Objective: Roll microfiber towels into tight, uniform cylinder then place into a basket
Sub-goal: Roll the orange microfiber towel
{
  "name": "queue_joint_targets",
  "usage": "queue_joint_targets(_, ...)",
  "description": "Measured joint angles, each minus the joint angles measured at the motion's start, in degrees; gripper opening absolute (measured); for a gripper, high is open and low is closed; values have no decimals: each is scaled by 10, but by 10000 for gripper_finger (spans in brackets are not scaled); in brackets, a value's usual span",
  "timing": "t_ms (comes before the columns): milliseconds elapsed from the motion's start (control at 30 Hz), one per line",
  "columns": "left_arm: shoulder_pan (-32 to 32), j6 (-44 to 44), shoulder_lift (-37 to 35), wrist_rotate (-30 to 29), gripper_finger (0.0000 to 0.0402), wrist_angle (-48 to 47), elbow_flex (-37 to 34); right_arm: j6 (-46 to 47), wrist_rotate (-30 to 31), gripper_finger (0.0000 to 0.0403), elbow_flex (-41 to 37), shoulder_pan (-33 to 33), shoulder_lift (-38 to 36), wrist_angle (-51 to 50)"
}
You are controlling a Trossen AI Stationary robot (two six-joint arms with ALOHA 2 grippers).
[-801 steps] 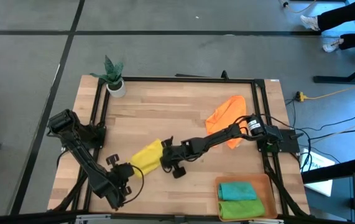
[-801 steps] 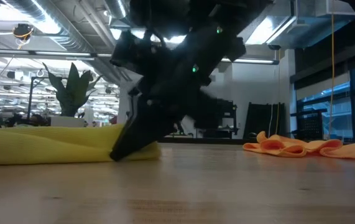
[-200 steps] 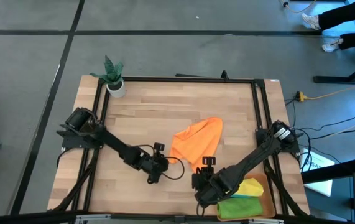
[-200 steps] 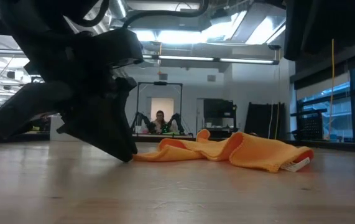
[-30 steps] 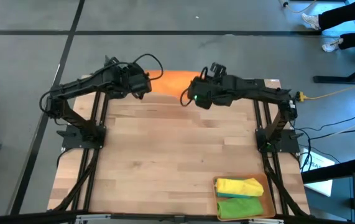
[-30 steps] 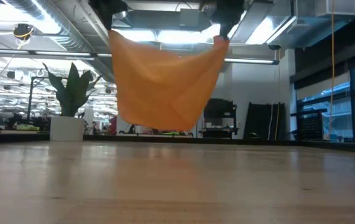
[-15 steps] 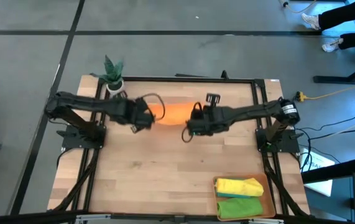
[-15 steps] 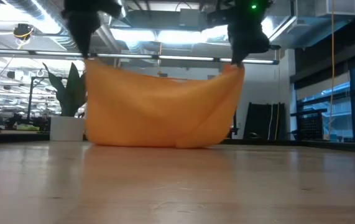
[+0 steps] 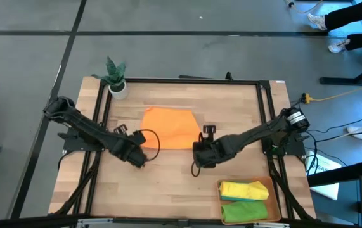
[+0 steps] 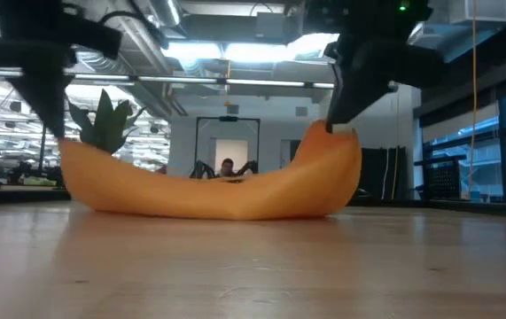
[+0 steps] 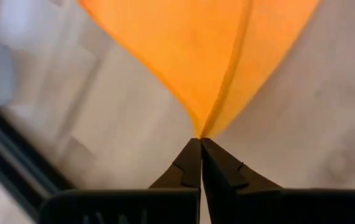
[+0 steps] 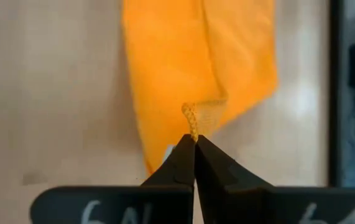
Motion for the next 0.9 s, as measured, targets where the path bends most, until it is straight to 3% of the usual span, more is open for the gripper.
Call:
queue_joint_targets(433, -114, -33, 0, 62, 0, 184, -100, -4, -121, 6, -108, 55, 0, 194)
queue_joint_targets(600, -129, -34, 0, 83, 0, 207, -118, -5, -130, 6, -140, 62, 0, 263)
queue_joint_targets(900, -135, -32, 0, 87, 0, 210, -129, -4, -130, 18, -145, 62, 0, 268)
